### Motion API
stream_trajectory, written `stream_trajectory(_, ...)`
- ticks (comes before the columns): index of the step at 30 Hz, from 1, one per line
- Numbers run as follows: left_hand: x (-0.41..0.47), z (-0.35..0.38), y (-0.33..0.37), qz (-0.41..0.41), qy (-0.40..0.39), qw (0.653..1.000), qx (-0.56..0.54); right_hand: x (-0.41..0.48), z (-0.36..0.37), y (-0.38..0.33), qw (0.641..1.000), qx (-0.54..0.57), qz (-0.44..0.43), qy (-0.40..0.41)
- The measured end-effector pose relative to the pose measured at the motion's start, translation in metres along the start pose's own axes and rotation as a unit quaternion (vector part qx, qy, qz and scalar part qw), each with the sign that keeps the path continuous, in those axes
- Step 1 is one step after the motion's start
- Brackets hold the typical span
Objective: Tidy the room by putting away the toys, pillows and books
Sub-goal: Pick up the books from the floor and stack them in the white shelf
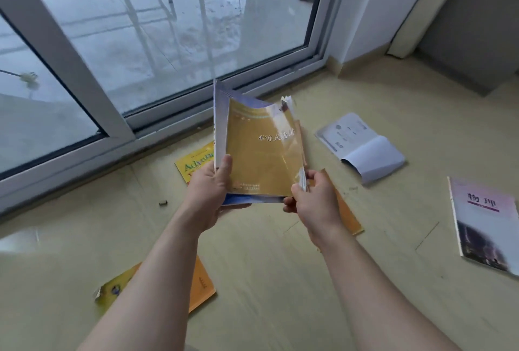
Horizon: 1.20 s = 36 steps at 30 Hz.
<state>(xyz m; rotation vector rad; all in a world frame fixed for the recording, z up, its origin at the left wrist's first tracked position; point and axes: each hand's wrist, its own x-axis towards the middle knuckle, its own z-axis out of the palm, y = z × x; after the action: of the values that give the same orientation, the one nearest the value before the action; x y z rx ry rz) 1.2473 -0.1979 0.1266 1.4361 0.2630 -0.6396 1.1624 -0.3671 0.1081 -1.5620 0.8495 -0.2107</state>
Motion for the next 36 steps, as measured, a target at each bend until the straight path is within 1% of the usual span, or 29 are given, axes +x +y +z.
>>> stream_trajectory(2, -0.008, -0.004, 0.005, 0.037, 0.005, 0.999, 0.034, 0.002, 0.007, -0.003, 0.998, -0.041, -0.027, -0.028)
stream_trajectory(4, -0.016, -0.007, 0.009, 0.061, 0.018, 0.995, 0.072, 0.007, 0.012, -0.007, 0.996, -0.060, -0.024, -0.063)
stream_trajectory(6, -0.029, -0.009, 0.012, 0.067, 0.051, 0.991, 0.107, 0.010, 0.019, -0.005, 0.992, -0.077, 0.014, -0.095)
stream_trajectory(9, -0.049, -0.015, 0.019, 0.064, 0.079, 0.984, 0.147, 0.009, 0.037, 0.011, 0.980, -0.157, 0.065, -0.101)
stream_trajectory(10, -0.056, -0.023, 0.020, 0.057, 0.093, 0.982, 0.154, 0.004, 0.048, 0.017, 0.977, -0.160, 0.081, -0.118)
stream_trajectory(11, -0.066, -0.035, 0.021, 0.048, 0.115, 0.979, 0.163, -0.004, 0.063, 0.025, 0.976, -0.117, 0.101, -0.151)
stream_trajectory(12, -0.076, -0.049, 0.022, 0.039, 0.136, 0.975, 0.173, -0.016, 0.078, 0.027, 0.970, -0.037, 0.142, -0.194)
stream_trajectory(13, -0.092, -0.069, 0.021, 0.030, 0.166, 0.969, 0.180, -0.031, 0.097, 0.031, 0.946, 0.042, 0.200, -0.251)
stream_trajectory(14, -0.102, -0.085, 0.020, 0.023, 0.183, 0.965, 0.185, -0.039, 0.107, 0.034, 0.912, 0.109, 0.263, -0.296)
stream_trajectory(16, -0.130, -0.118, 0.017, 0.005, 0.223, 0.956, 0.191, -0.058, 0.124, 0.041, 0.824, 0.196, 0.361, -0.390)
stream_trajectory(17, -0.145, -0.132, 0.014, -0.007, 0.233, 0.953, 0.195, -0.066, 0.130, 0.047, 0.786, 0.216, 0.398, -0.421)
stream_trajectory(18, -0.155, -0.141, 0.011, -0.018, 0.238, 0.951, 0.195, -0.071, 0.132, 0.051, 0.757, 0.230, 0.421, -0.444)
stream_trajectory(19, -0.167, -0.150, 0.007, -0.026, 0.246, 0.950, 0.192, -0.075, 0.138, 0.057, 0.747, 0.223, 0.422, -0.463)
stream_trajectory(20, -0.176, -0.157, 0.003, -0.032, 0.250, 0.948, 0.192, -0.082, 0.142, 0.062, 0.748, 0.208, 0.404, -0.483)
stream_trajectory(21, -0.185, -0.164, -0.002, -0.041, 0.253, 0.946, 0.199, -0.088, 0.148, 0.069, 0.760, 0.192, 0.368, -0.500)
stream_trajectory(22, -0.193, -0.171, -0.006, -0.053, 0.256, 0.942, 0.211, -0.097, 0.154, 0.073, 0.775, 0.172, 0.320, -0.517)
stream_trajectory(24, -0.209, -0.189, -0.011, -0.075, 0.254, 0.935, 0.235, -0.123, 0.166, 0.081, 0.821, 0.117, 0.183, -0.529)
stream_trajectory(26, -0.229, -0.215, -0.017, -0.077, 0.257, 0.933, 0.241, -0.155, 0.180, 0.081, 0.874, 0.065, 0.047, -0.479)
stream_trajectory(27, -0.240, -0.229, -0.023, -0.067, 0.266, 0.933, 0.234, -0.170, 0.186, 0.081, 0.893, 0.043, -0.014, -0.448)
stream_trajectory(28, -0.251, -0.242, -0.033, -0.053, 0.285, 0.932, 0.217, -0.186, 0.191, 0.079, 0.902, 0.019, -0.077, -0.425)
stream_trajectory(29, -0.266, -0.258, -0.047, -0.036, 0.312, 0.930, 0.190, -0.203, 0.198, 0.080, 0.901, -0.003, -0.140, -0.410)
stream_trajectory(30, -0.276, -0.271, -0.064, -0.020, 0.337, 0.929, 0.151, -0.217, 0.202, 0.080, 0.895, -0.014, -0.207, -0.395)
stream_trajectory(31, -0.286, -0.283, -0.083, -0.008, 0.357, 0.928, 0.108, -0.228, 0.205, 0.082, 0.879, -0.007, -0.284, -0.383)
stream_trajectory(33, -0.301, -0.308, -0.120, 0.003, 0.377, 0.926, 0.009, -0.248, 0.217, 0.085, 0.821, 0.016, -0.407, -0.401)
stream_trajectory(36, -0.320, -0.347, -0.168, 0.012, 0.387, 0.916, -0.100, -0.274, 0.249, 0.097, 0.729, -0.001, -0.527, -0.437)
